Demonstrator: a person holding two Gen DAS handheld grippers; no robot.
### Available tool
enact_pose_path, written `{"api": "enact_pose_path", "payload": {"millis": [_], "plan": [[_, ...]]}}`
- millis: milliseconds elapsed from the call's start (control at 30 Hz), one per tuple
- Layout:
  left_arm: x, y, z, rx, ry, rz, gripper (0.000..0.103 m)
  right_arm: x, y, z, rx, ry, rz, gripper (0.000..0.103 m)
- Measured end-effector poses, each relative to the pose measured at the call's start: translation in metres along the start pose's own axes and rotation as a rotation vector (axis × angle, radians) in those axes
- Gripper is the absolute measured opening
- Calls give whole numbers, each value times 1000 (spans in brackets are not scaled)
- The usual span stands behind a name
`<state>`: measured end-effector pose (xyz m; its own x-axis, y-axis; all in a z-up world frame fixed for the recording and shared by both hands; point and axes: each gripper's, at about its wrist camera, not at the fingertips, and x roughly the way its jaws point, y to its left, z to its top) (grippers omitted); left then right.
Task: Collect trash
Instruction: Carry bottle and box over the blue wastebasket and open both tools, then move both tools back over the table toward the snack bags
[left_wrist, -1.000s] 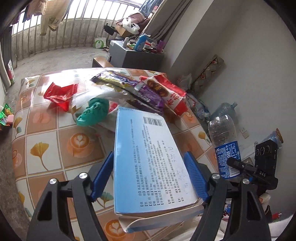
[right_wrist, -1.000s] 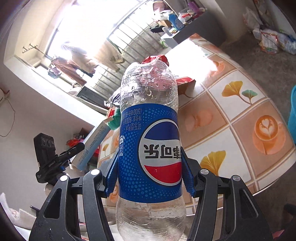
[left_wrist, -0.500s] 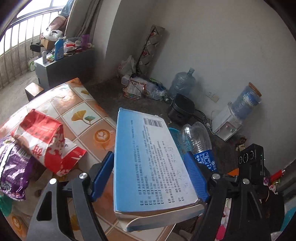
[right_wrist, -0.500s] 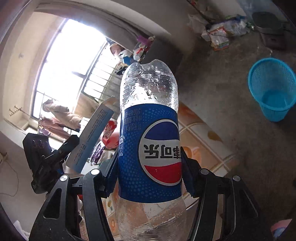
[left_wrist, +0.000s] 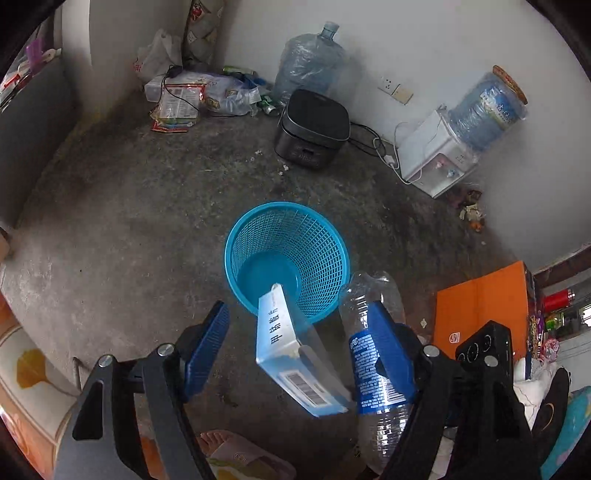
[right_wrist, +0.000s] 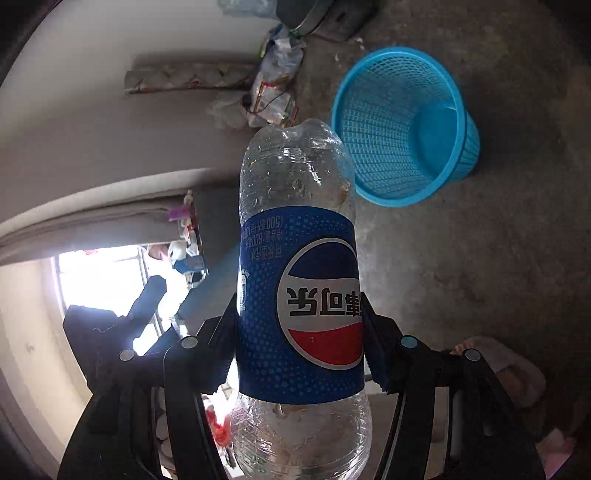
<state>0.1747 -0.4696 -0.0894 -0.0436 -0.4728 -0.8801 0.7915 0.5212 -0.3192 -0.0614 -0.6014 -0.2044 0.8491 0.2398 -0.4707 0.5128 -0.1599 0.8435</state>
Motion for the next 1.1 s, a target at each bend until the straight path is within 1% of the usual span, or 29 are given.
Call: {"api": "enact_pose_path", "payload": {"millis": [33, 100, 167, 200, 233, 267, 333, 367, 433, 500, 667, 767, 867, 1000, 1100], "plan": [[13, -4, 10, -1, -1, -2, 75, 9, -7, 13, 38, -9, 22, 56], [37, -9, 32, -27, -2, -18, 75, 22, -22, 34, 114, -35, 18, 56], [54, -9, 47, -72, 2, -28, 75, 44, -35, 57, 166, -13, 24, 57], [59, -8, 51, -94, 4, -34, 75, 51, -42, 66, 203, -10, 2, 58], [60, -7, 52, -110, 5, -43, 75, 56, -44, 74, 211, -8, -22, 61], [57, -6, 50, -115, 0, -49, 75, 59, -47, 81, 205, -11, -40, 62], [51, -5, 47, -93, -17, -51, 75, 59, -51, 89, 213, -43, -76, 71], [47, -5, 45, -73, -24, -39, 75, 58, -54, 92, 219, -63, -88, 72], [35, 0, 42, -56, -51, -14, 75, 56, -57, 94, 223, -72, -87, 72], [19, 6, 38, -59, -85, 0, 75, 51, -60, 90, 224, -82, -86, 72], [-29, 15, 19, -60, -178, -3, 75, 44, -66, 79, 195, -91, -96, 72], [-59, 14, 3, -52, -232, -6, 75, 40, -61, 70, 153, -102, -106, 72], [-92, 10, -17, -24, -285, -16, 76, 37, -44, 59, 63, -117, -134, 72], [-138, 11, -48, -14, -371, -22, 79, 27, -5, 34, -125, -152, -178, 71], [-174, 16, -73, -17, -433, -22, 82, 16, 32, 9, -295, -194, -212, 72]]}}
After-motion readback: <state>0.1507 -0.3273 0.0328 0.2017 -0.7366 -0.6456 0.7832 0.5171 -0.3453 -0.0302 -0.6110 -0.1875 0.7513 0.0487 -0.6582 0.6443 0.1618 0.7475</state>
